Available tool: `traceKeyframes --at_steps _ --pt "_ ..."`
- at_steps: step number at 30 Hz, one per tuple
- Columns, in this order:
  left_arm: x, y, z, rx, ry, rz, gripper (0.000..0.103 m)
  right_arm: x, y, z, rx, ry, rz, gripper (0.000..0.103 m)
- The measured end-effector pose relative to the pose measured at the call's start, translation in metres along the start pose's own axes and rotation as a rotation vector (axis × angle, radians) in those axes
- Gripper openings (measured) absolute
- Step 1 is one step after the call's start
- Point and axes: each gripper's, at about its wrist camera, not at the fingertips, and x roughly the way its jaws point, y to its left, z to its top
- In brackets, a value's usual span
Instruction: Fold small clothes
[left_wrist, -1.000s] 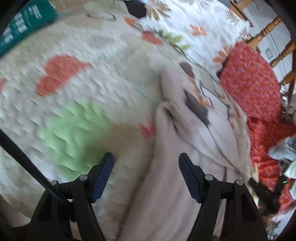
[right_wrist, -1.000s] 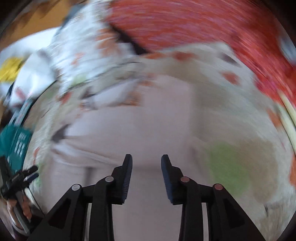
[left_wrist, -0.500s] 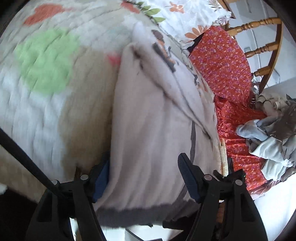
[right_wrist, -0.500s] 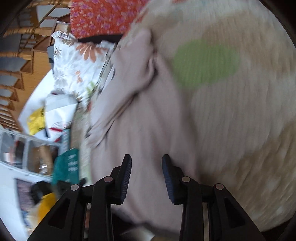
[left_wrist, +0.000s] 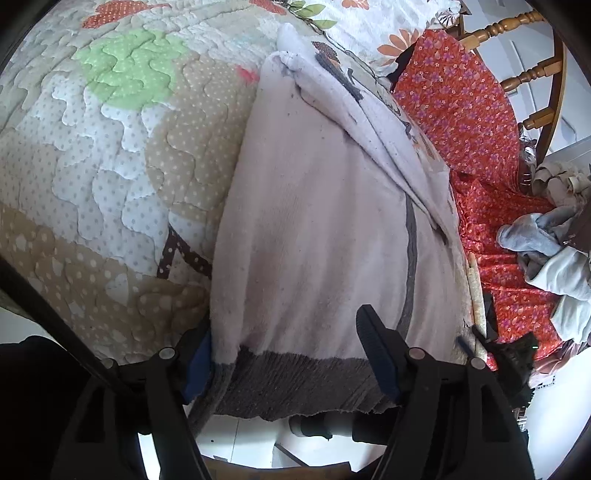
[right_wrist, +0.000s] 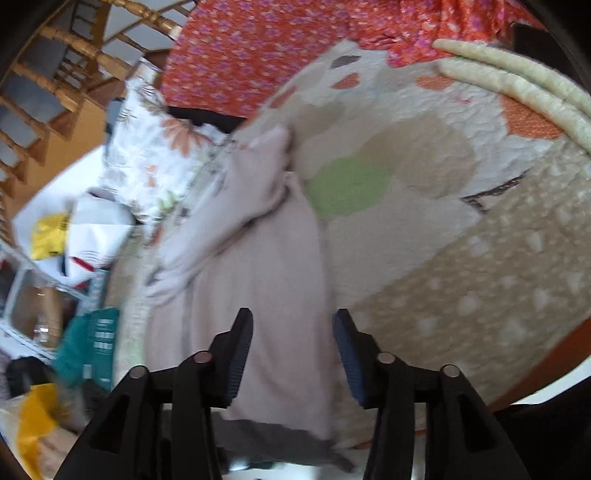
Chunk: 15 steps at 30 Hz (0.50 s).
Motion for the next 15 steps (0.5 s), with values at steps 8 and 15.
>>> traceKeyframes --at_steps 8,15 --pt "0.007 0.003 -0.007 -0.017 0.066 -0.049 0.037 0.04 0.005 -0.03 0.072 0.198 0.195 0.049" --pt "0.015 0.015 -0.022 -0.096 0.087 -0.057 0.052 0.048 0.017 -0.051 0.03 0.243 0.147 0.043"
